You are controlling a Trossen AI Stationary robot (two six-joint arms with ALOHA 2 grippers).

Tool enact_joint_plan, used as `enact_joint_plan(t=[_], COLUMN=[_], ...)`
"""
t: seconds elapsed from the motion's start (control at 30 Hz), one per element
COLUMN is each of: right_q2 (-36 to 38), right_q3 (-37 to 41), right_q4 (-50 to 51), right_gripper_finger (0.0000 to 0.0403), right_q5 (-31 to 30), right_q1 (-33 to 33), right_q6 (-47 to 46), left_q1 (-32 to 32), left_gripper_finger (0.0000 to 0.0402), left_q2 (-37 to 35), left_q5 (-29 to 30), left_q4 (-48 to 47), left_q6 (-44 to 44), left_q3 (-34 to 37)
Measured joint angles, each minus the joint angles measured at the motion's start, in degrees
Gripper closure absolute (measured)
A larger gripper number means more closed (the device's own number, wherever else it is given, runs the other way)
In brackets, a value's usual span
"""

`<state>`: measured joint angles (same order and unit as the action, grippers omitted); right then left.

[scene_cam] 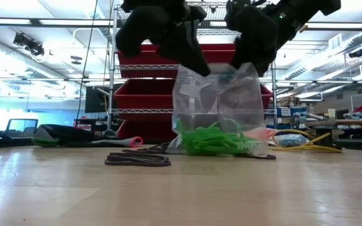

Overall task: Sort rubber bands
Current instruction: Open the transparent zip bag, then put the green rubber band into the transparent zip bag

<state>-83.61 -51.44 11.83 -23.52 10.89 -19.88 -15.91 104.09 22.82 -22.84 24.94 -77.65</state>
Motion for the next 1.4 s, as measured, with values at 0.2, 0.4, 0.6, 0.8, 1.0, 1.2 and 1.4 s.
enact_joint_plan(t=[0.2, 0.4, 0.6, 0.8, 1.0, 1.2, 1.4], right_q2=[2.9, 3.6, 3.6, 3.6, 3.9, 8.3, 15.5], right_q3=[0.0, 0.0, 0.0, 0.0, 0.0, 0.0, -0.1], right_q4=[2.4, 2.6, 2.6, 3.0, 6.6, 7.1, 11.4], right_gripper_finger=[0.0403, 0.0403, 0.0403, 0.0403, 0.0403, 0.0403, 0.0403], right_q5=[-1.6, -1.6, -1.9, -4.1, -10.4, -15.5, -19.4], right_q1=[-1.0, -1.0, -0.8, -0.8, 0.9, 2.9, 5.5], right_q6=[0.0, 0.9, 1.1, 2.5, 3.0, 3.2, 1.9], left_q1=[-0.7, -0.7, -0.7, -0.9, -1.3, -1.2, 1.5], left_gripper_finger=[0.0401, 0.04, 0.0383, 0.0351, 0.0324, 0.0318, 0.0318], left_q2=[0.0, 0.1, 0.1, -0.3, -3.4, -6.8, -6.7], left_q5=[-2.3, -2.3, 2.6, 6.5, 10.5, 16.4, 12.3], left_q4=[-2.3, -3.0, -2.6, -2.9, -6.2, -12.4, -14.1], left_q6=[-0.2, -3.5, -6.9, -7.8, -11.5, -15.3, -17.2], left_q3=[0.0, 0.1, -0.2, -1.8, -2.9, -2.9, -2.6])
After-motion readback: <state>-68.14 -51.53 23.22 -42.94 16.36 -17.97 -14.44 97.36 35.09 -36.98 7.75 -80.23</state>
